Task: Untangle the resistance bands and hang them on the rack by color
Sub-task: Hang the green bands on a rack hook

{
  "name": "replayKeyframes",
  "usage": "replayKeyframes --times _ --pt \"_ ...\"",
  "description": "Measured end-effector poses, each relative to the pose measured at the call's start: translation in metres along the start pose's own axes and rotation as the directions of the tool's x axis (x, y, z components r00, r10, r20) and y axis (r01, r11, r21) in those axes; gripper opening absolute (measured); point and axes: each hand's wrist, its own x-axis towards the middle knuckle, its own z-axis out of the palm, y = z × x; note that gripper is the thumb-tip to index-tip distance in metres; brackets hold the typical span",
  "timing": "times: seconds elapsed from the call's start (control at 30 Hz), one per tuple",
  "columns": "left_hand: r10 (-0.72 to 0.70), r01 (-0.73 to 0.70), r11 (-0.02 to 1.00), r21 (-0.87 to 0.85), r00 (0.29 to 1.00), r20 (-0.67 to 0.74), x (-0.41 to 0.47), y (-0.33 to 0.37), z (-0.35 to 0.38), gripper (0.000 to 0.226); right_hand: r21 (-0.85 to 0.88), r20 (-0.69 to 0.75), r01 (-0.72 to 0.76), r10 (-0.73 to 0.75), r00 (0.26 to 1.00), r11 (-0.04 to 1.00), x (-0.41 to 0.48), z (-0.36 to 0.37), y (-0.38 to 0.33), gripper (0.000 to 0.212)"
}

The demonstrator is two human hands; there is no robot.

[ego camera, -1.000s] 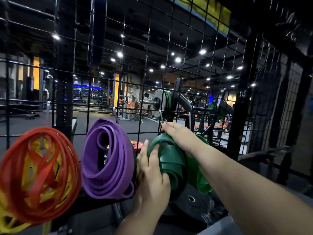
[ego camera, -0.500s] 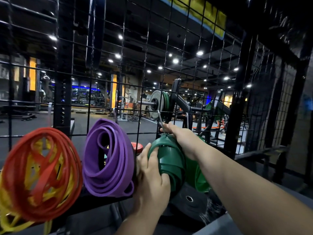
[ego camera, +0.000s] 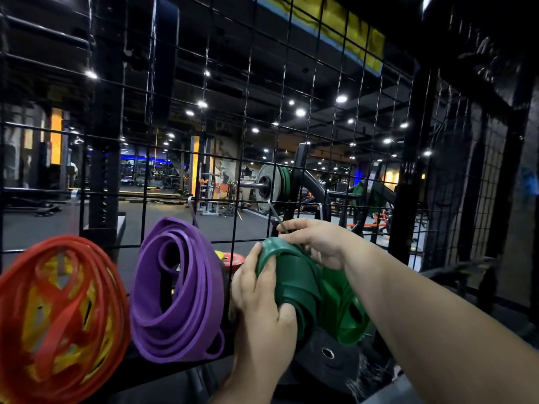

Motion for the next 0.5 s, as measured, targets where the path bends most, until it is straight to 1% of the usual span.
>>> replayKeyframes --times 0.13,0.23,0.3,0.37,0.47,0.5 --pt "-0.05 0.05 0.999 -0.004 0.999 0.006 0.01 0.007 -0.002 0.086 -0.145 -0.027 -0.05 0.047 0.999 0.988 0.006 0.003 -0.011 0.022" --pt "-0.115 0.114 0.993 0.014 0.992 0.049 0.024 0.013 -0.004 0.085 -0.168 -0.032 -0.047 0.042 0.999 0.985 0.01 0.008 -0.012 0.025" --pt "-0.162 0.159 0.987 0.033 0.982 0.096 0.03 0.017 -0.005 0.087 -0.158 -0.015 -0.022 0.02 1.0 0.987 0.013 0.008 -0.01 0.022" --pt "-0.192 0.188 0.981 0.047 0.974 0.124 0.035 0.019 -0.005 0.086 -0.103 -0.006 -0.019 0.018 1.0 0.995 0.013 0.007 -0.007 0.018" --pt "-0.201 0.197 0.979 0.046 0.972 0.118 0.04 0.017 -0.004 0.082 -0.048 -0.003 -0.036 0.036 0.999 0.998 0.011 0.006 -0.003 0.013" --pt "-0.204 0.2 0.979 0.046 0.972 0.119 0.042 0.016 -0.005 0.081 -0.031 -0.01 -0.043 0.042 0.999 0.999 0.012 0.005 -0.002 0.008"
